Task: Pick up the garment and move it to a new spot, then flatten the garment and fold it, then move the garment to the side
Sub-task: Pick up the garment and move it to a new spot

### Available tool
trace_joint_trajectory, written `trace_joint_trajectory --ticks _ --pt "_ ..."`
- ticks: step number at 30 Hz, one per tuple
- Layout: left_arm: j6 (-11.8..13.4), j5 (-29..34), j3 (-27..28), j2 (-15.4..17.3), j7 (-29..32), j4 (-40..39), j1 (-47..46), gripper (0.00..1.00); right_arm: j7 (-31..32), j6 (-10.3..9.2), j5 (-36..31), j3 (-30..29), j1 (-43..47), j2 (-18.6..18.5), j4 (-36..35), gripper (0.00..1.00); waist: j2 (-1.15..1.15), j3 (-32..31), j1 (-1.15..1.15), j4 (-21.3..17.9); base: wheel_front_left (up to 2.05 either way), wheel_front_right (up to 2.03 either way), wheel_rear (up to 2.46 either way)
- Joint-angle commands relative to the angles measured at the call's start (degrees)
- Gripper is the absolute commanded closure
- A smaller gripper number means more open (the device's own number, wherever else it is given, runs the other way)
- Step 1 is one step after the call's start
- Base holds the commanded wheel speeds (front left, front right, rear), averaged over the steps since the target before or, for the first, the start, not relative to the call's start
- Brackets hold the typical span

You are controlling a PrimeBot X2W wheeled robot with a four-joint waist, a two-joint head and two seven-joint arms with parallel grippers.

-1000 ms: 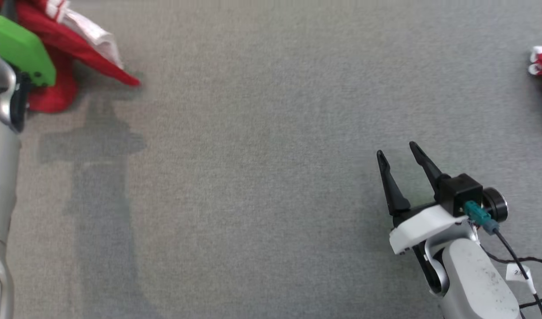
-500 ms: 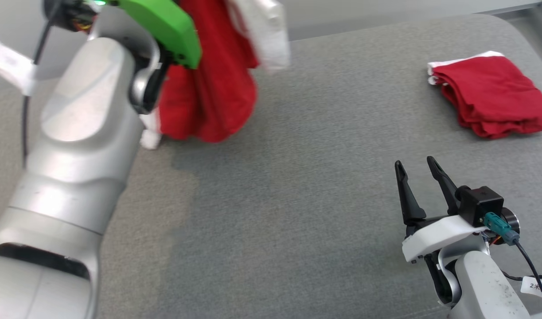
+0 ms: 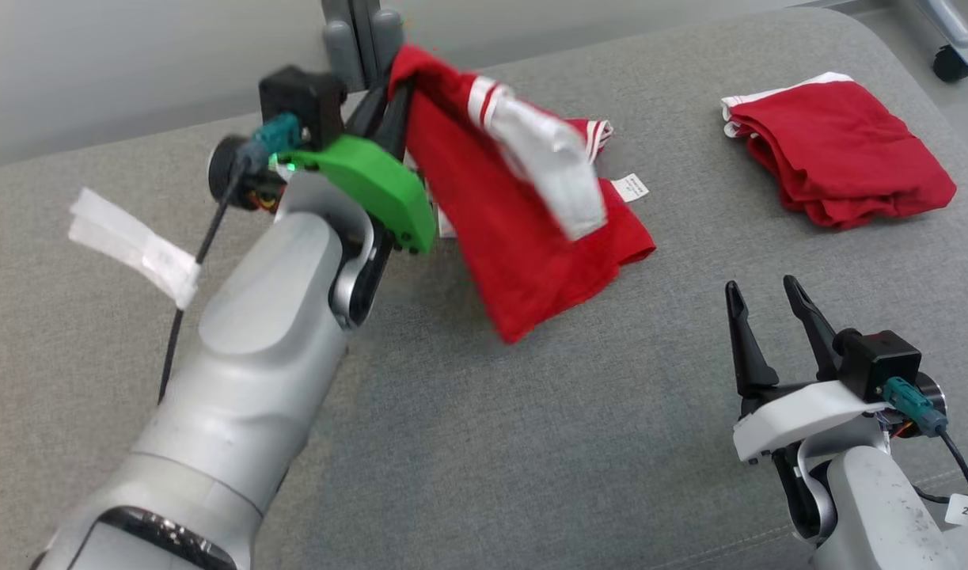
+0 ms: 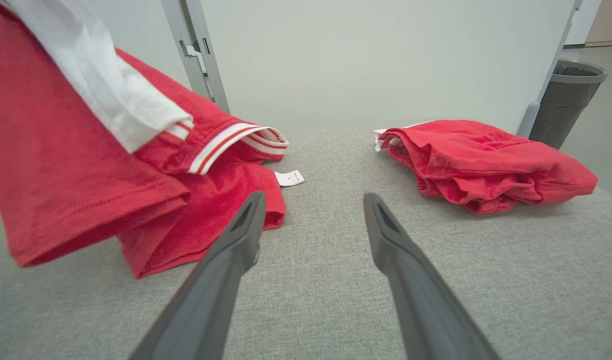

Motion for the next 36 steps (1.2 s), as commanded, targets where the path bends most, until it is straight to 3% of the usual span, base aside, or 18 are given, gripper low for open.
trace_joint_trajectory --ticks 1,6,13,17,18,19,20,21,22,26,36 --pt "0.84 0.77 -0.30 0.24 -1.00 1.46 2.81 1.00 -0.26 -0.09 0.12 -0.32 0.04 -0.21 -0.18 0.00 0.00 0.81 0.00 0.72 0.00 0.00 0.00" --pt "2.50 1.07 1.80 2.60 -2.20 5.48 10.99 1.00 -0.26 -0.09 -0.34 -0.99 0.14 -0.21 -0.18 0.00 0.00 1.52 0.00 1.92 0.00 0.00 0.00" --pt "3.84 3.00 7.98 5.47 -2.16 2.37 21.37 1.00 -0.27 -0.09 -1.43 -1.63 0.50 -0.21 0.31 0.00 0.00 1.89 0.00 4.31 0.00 0.00 0.00" --pt "3.86 4.93 10.62 5.16 -2.17 0.35 25.49 0.98 -0.27 -0.09 -1.79 -1.55 0.62 -0.22 0.60 0.00 0.00 1.68 0.00 5.29 0.00 0.00 0.00" --pt "3.72 5.45 11.06 5.04 -2.16 -0.03 26.18 0.84 -0.27 -0.09 -1.87 -1.40 0.61 -0.21 0.67 0.00 0.00 1.64 0.00 5.42 0.00 0.00 0.00" --pt "3.50 6.10 11.62 4.84 -2.17 -0.57 26.91 0.62 -0.27 -0.09 -1.90 -1.26 0.59 -0.21 0.74 0.00 0.00 1.55 0.00 5.61 0.00 0.00 0.00" --pt "3.49 6.60 12.05 4.67 -2.16 -1.10 27.46 0.51 -0.27 -0.09 -1.97 -1.16 0.62 -0.22 0.82 0.00 0.00 1.41 0.00 5.75 0.00 0.00 0.00" --pt "3.37 7.27 12.66 4.48 -2.17 -2.03 28.11 0.04 -0.27 -0.09 -2.03 -1.11 0.70 -0.22 0.92 0.00 0.00 1.23 0.00 5.86 0.00 0.00 0.00" --pt "3.49 8.03 13.37 4.40 -2.18 -3.07 28.57 0.00 -0.27 -0.09 -2.06 -1.06 0.79 -0.22 1.02 0.00 0.00 1.03 0.00 5.96 0.00 0.00 0.00" --pt "3.63 12.51 16.55 4.32 -2.10 -8.55 32.32 0.00 -0.27 -0.09 -2.14 -0.74 1.14 -0.22 1.34 0.00 0.00 -0.07 0.00 6.12 0.00 0.00 0.00" --pt "1.07 20.04 22.70 3.09 -2.10 -18.38 41.19 0.00 -0.27 -0.09 -4.00 -1.43 2.60 -0.21 1.40 0.00 0.00 -4.65 0.00 7.28 0.00 0.00 0.00"
